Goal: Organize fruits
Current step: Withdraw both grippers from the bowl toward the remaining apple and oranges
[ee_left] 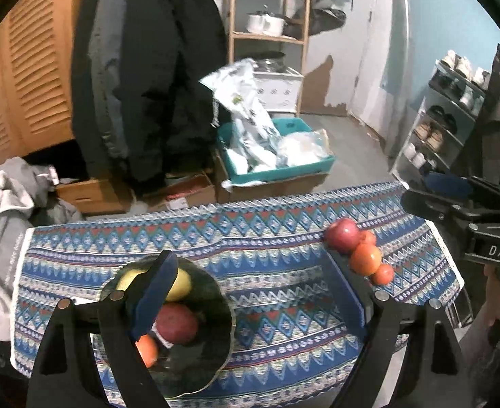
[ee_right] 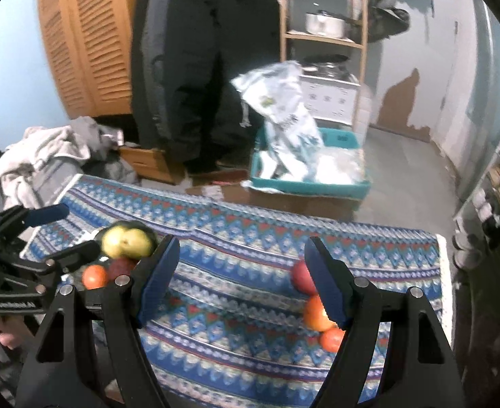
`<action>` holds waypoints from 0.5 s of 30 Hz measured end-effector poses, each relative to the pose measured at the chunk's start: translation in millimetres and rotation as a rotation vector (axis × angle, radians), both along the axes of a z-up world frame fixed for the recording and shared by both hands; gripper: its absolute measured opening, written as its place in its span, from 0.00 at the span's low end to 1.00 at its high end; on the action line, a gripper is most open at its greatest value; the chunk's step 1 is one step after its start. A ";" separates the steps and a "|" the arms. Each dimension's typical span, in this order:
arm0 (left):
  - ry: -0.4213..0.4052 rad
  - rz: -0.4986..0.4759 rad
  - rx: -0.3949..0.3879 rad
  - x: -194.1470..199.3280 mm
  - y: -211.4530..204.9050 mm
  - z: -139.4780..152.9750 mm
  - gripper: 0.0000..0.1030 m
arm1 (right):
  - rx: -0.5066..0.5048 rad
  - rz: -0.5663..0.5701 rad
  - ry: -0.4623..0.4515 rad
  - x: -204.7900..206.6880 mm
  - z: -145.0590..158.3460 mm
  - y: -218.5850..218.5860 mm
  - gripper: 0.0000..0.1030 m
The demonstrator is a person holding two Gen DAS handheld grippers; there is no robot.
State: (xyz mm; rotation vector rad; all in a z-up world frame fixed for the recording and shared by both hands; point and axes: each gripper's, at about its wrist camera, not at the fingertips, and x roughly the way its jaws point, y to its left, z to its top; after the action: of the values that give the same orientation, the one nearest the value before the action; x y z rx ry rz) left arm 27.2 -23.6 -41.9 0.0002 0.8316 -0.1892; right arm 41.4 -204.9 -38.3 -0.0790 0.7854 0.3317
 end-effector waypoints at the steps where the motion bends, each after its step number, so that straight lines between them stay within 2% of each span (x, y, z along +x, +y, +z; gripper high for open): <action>1: 0.007 -0.011 -0.004 2.6 -6.2 -2.9 0.85 | -0.003 -0.016 0.005 0.8 -4.8 -9.1 0.74; 10: 0.049 -0.084 0.016 20.3 -44.3 -22.6 0.85 | -0.016 -0.114 0.048 -2.9 -24.5 -59.1 0.74; 15: 0.095 -0.131 0.021 29.2 -65.6 -40.2 0.85 | -0.007 -0.144 0.108 0.7 -46.5 -83.3 0.74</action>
State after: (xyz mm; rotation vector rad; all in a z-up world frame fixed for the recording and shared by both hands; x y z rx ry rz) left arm 56.4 -89.2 -82.2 0.0660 0.9293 -0.3059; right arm 42.2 -288.2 -84.8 -0.0108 0.8946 0.1976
